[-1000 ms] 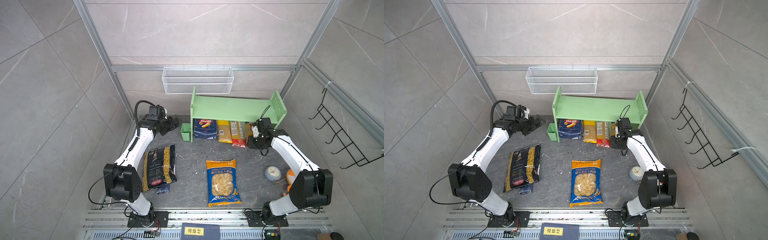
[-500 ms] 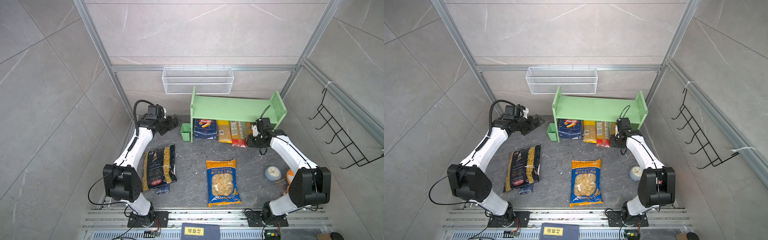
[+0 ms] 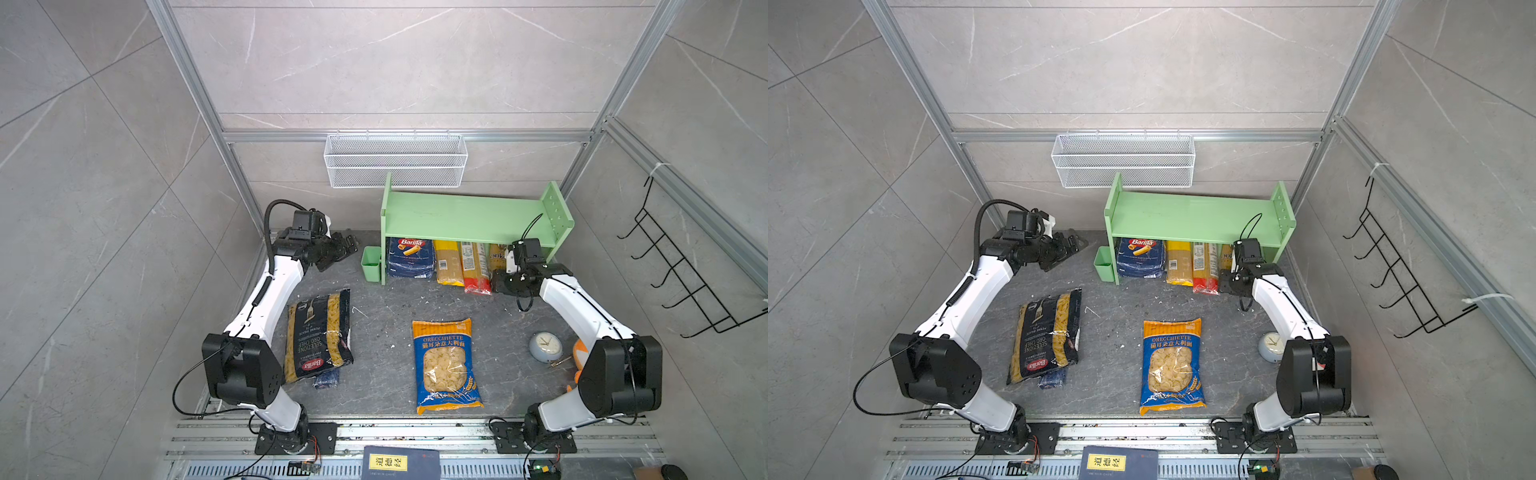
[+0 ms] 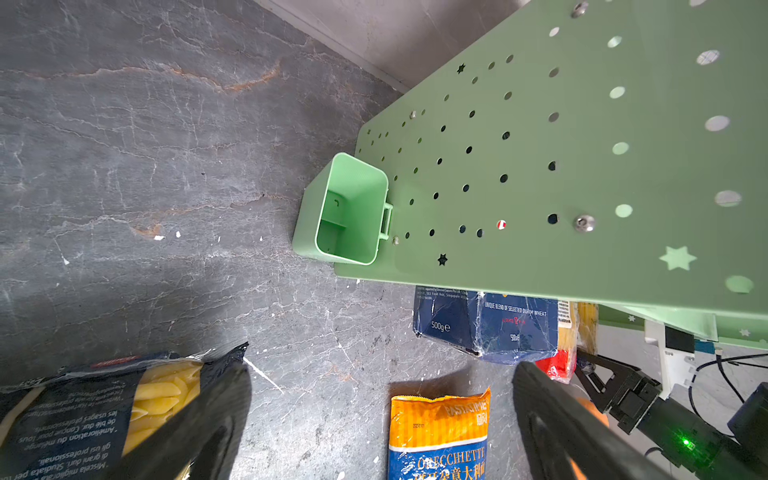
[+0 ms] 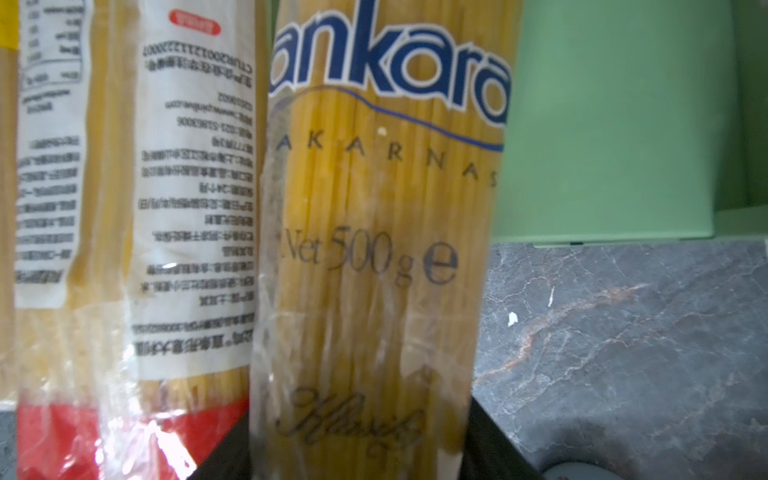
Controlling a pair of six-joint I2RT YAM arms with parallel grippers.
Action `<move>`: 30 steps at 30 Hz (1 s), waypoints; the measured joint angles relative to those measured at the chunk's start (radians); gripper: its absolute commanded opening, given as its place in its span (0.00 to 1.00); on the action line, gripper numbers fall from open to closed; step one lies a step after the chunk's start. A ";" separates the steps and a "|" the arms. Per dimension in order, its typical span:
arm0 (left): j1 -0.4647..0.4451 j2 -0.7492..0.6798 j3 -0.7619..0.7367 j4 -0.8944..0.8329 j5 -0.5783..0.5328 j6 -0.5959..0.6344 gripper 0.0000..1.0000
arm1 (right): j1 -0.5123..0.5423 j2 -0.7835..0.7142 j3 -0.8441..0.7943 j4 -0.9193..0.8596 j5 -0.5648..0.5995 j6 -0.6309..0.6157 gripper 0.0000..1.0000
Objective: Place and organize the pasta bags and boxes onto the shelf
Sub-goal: 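Lower the Ankara pack beside the red-labelled pack on the lower tier, open right gripper, then withdraw the right gripper from the shelf toward the black penne bag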
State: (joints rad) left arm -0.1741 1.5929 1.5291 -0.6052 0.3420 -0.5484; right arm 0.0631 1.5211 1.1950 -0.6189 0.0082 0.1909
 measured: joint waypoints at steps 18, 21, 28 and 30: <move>0.001 -0.079 -0.036 -0.002 0.004 0.005 1.00 | -0.002 -0.147 -0.040 0.011 0.049 0.027 0.71; 0.003 -0.094 -0.050 -0.002 0.005 0.008 1.00 | -0.003 -0.155 -0.053 0.010 0.048 0.032 0.71; 0.008 -0.136 -0.102 -0.006 0.007 0.011 1.00 | -0.003 -0.230 -0.094 -0.028 0.048 0.050 0.72; 0.010 -0.150 -0.118 -0.008 0.008 0.011 1.00 | -0.003 -0.259 -0.100 -0.041 0.048 0.053 0.72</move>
State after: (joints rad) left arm -0.1642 1.4433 1.4113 -0.6128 0.3500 -0.5377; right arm 0.0601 1.2617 1.0946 -0.6598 0.0563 0.2443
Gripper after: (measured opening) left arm 0.996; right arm 0.716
